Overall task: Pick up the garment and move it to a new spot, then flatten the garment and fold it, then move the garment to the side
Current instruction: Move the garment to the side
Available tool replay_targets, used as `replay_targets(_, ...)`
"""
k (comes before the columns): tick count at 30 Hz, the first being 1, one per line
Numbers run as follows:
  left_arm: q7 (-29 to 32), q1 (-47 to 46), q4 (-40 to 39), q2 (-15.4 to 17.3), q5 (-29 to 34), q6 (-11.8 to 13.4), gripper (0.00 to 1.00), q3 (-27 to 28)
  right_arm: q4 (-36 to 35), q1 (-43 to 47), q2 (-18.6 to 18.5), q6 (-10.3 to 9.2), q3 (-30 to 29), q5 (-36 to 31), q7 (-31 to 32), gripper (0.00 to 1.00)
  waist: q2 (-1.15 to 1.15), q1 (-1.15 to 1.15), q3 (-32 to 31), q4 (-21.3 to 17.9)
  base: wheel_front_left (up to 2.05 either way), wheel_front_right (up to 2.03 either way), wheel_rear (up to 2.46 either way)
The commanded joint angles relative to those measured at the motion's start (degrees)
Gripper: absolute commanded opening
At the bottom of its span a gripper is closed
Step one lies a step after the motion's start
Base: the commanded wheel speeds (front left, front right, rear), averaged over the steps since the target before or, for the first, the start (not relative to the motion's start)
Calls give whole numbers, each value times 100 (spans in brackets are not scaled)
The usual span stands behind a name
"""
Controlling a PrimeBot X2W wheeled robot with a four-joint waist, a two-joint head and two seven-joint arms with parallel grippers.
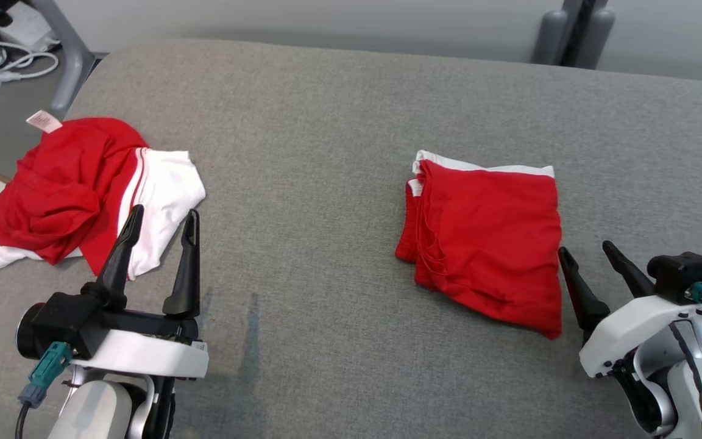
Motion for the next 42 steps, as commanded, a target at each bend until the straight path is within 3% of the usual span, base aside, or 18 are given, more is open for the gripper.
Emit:
replay_targets(1, -30, -135, 41, -35, -4, -52, 100, 32, 147, -126, -58, 1, 53, 41, -39, 100, 0, 0, 212, 217, 0, 0, 0)
replay_targets(7, -36, -266, 62, -208, 151, -213, 100, 195, 743, -411, -110, 1, 363, 207, 112, 100, 0, 0, 297, 326, 0, 0, 0)
replay_targets(8, -36, -287, 45, -236, 184, -252, 100, 230, 809, -453, -122, 1, 405, 252, 144, 55, 0, 0, 301, 332, 0, 0, 0)
replay_targets(9, -36, -298, 38, -260, 220, -270, 100, 270, 864, -487, -138, 1, 449, 287, 193, 40, 0, 0, 301, 334, 0, 0, 0)
replay_targets(10, -37, -309, 26, -282, 252, -305, 100, 308, 909, -511, -147, 1, 486, 313, 213, 14, 0, 0, 299, 331, 0, 0, 0)
replay_targets(11, -37, -312, 25, -301, 279, -321, 100, 353, 945, -538, -149, 1, 520, 345, 223, 0, 0, 0, 295, 323, 0, 0, 0)
replay_targets(21, -34, -229, -61, -443, 535, -543, 100, 682, 752, -659, -351, 0, 907, 426, 263, 0, 0, 0, 270, -137, 0, 0, 0)
replay_targets(28, -33, -238, -184, -414, 641, -646, 100, 775, 417, -733, -557, 0, 1215, 370, 283, 0, 0, 0, 444, -879, 0, 0, 0)
replay_targets(33, -34, -387, -298, -288, 733, -712, 100, 769, 315, -969, -741, 0, 1519, 380, 252, 0, 0, 0, 693, -1633, 0, 0, 0)
replay_targets(42, 239, -719, -766, 3, 860, -762, 100, 657, 608, -1824, -1408, 0, 2120, 541, -223, 0, 0, 0, 1285, -2778, 0, 0, 0)
